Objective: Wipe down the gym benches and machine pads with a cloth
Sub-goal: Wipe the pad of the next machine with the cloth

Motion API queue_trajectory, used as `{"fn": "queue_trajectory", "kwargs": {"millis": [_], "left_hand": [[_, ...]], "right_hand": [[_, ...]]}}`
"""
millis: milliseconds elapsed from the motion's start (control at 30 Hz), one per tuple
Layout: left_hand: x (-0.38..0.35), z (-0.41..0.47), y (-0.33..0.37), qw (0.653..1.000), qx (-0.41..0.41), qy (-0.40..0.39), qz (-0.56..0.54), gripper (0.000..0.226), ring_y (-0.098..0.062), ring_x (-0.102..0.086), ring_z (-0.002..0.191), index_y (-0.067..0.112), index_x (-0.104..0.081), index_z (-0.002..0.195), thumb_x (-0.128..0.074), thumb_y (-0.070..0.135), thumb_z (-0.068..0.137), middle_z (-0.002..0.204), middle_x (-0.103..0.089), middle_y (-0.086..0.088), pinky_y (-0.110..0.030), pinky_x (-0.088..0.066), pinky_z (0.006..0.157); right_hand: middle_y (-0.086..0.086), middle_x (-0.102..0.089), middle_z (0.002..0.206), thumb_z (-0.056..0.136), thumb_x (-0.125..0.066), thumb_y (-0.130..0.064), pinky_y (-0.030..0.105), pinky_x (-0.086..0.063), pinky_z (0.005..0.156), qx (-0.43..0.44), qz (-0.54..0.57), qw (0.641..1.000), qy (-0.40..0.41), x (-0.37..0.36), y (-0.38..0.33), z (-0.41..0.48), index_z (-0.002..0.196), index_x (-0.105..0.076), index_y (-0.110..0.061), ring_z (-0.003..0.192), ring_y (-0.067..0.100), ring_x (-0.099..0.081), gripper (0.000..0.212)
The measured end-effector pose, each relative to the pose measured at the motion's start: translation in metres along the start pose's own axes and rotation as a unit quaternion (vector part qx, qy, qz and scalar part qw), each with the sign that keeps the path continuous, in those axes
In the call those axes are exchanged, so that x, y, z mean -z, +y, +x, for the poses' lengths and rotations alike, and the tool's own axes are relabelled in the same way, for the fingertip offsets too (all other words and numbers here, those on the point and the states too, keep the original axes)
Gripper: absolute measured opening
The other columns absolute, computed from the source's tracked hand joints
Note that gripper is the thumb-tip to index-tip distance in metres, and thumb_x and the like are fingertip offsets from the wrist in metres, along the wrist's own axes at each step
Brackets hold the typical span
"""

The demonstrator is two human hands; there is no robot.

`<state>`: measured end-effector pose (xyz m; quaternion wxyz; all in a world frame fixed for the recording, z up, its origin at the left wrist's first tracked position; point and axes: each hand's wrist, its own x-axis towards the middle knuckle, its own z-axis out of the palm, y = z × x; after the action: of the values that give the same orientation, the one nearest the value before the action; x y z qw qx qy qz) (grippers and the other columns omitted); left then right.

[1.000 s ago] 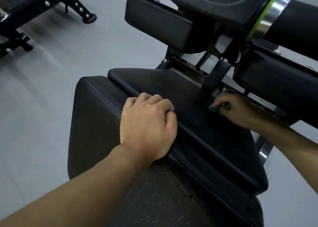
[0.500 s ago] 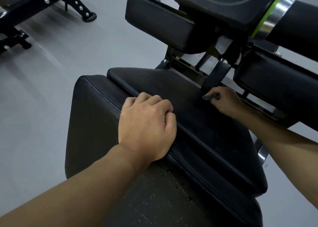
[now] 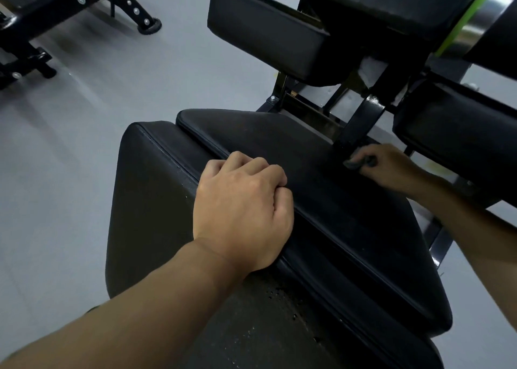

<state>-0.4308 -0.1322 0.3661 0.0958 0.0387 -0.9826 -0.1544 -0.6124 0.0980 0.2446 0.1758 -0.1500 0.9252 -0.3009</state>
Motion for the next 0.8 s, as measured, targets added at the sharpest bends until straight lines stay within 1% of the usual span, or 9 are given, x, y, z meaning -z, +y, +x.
{"fn": "queue_trajectory", "kwargs": {"millis": [100,200,300,367,433,500,600,700,800], "left_hand": [[0.0,-0.001,0.0,1.0,0.0,0.005,0.002,0.042,-0.014,-0.059,0.086,0.025,-0.073,0.079,-0.033,0.031,0.088,0.082,-0.07,0.013,-0.033,-0.039,0.083],[-0.001,-0.001,-0.001,1.0,0.001,0.005,0.003,0.042,-0.013,-0.059,0.088,0.025,-0.073,0.08,-0.032,0.031,0.089,0.083,-0.071,0.014,-0.031,-0.036,0.083],[0.0,-0.001,0.001,1.0,0.004,0.006,0.003,0.041,-0.013,-0.059,0.089,0.026,-0.073,0.08,-0.032,0.032,0.088,0.084,-0.071,0.014,-0.031,-0.035,0.083],[0.0,-0.001,0.002,1.0,0.005,0.008,0.0,0.041,-0.013,-0.06,0.088,0.025,-0.073,0.079,-0.033,0.031,0.088,0.083,-0.071,0.013,-0.031,-0.036,0.082],[-0.001,-0.002,0.001,1.0,0.008,0.018,-0.005,0.04,-0.014,-0.061,0.088,0.025,-0.073,0.078,-0.034,0.03,0.087,0.082,-0.071,0.013,-0.031,-0.037,0.082],[-0.002,-0.002,0.001,1.0,0.005,0.026,-0.009,0.04,-0.014,-0.061,0.088,0.025,-0.073,0.078,-0.035,0.029,0.086,0.082,-0.071,0.013,-0.032,-0.038,0.082],[-0.002,-0.001,0.001,1.0,0.002,0.029,-0.008,0.039,-0.014,-0.061,0.088,0.025,-0.073,0.078,-0.035,0.029,0.086,0.082,-0.072,0.013,-0.033,-0.038,0.081],[-0.001,-0.001,0.001,1.0,0.005,0.027,-0.007,0.039,-0.014,-0.06,0.088,0.026,-0.073,0.078,-0.035,0.029,0.086,0.082,-0.071,0.013,-0.032,-0.037,0.081],[-0.002,-0.002,0.001,1.0,0.008,0.026,-0.003,0.039,-0.013,-0.06,0.088,0.026,-0.072,0.078,-0.035,0.03,0.087,0.081,-0.071,0.014,-0.03,-0.035,0.081]], "right_hand": [[0.014,-0.066,0.096,0.09,-0.063,-0.004,0.038,-0.052,0.07,-0.026,-0.016,0.999,0.01,-0.003,0.009,0.003,0.093,-0.066,-0.024,0.078,0.031,-0.062,0.021],[0.011,-0.066,0.097,0.091,-0.056,-0.007,0.03,-0.048,0.063,-0.066,0.0,0.998,0.007,-0.013,0.007,0.033,0.09,-0.063,-0.032,0.074,0.02,-0.06,0.026],[0.019,-0.066,0.098,0.091,-0.056,0.002,0.025,-0.045,0.063,-0.05,0.001,0.999,-0.009,-0.004,0.004,0.023,0.097,-0.069,-0.013,0.076,0.022,-0.057,0.02],[0.022,-0.064,0.096,0.089,-0.059,0.008,0.01,-0.04,0.058,-0.034,-0.002,0.999,-0.014,0.005,0.007,0.002,0.1,-0.069,0.002,0.075,0.022,-0.054,0.017],[0.019,-0.063,0.095,0.088,-0.059,0.009,0.006,-0.04,0.055,-0.042,-0.017,0.999,0.005,0.003,0.012,-0.001,0.102,-0.068,0.002,0.076,0.026,-0.055,0.018],[0.017,-0.065,0.097,0.09,-0.057,0.004,0.015,-0.045,0.06,-0.066,-0.015,0.998,0.017,-0.004,0.013,0.016,0.104,-0.067,-0.006,0.076,0.027,-0.058,0.02],[0.013,-0.06,0.092,0.093,-0.053,-0.001,0.018,-0.041,0.053,-0.11,0.008,0.994,0.02,-0.013,0.012,0.038,0.11,-0.065,-0.009,0.068,0.018,-0.052,0.023],[0.017,-0.064,0.096,0.09,-0.055,0.004,0.027,-0.047,0.066,-0.086,0.016,0.996,0.009,-0.003,0.017,0.016,0.109,-0.067,-0.004,0.081,0.032,-0.058,0.023],[0.023,-0.066,0.098,0.089,-0.061,0.003,0.03,-0.045,0.065,-0.068,0.008,0.998,-0.009,0.007,0.022,-0.014,0.098,-0.068,-0.008,0.086,0.041,-0.061,0.016]]}}
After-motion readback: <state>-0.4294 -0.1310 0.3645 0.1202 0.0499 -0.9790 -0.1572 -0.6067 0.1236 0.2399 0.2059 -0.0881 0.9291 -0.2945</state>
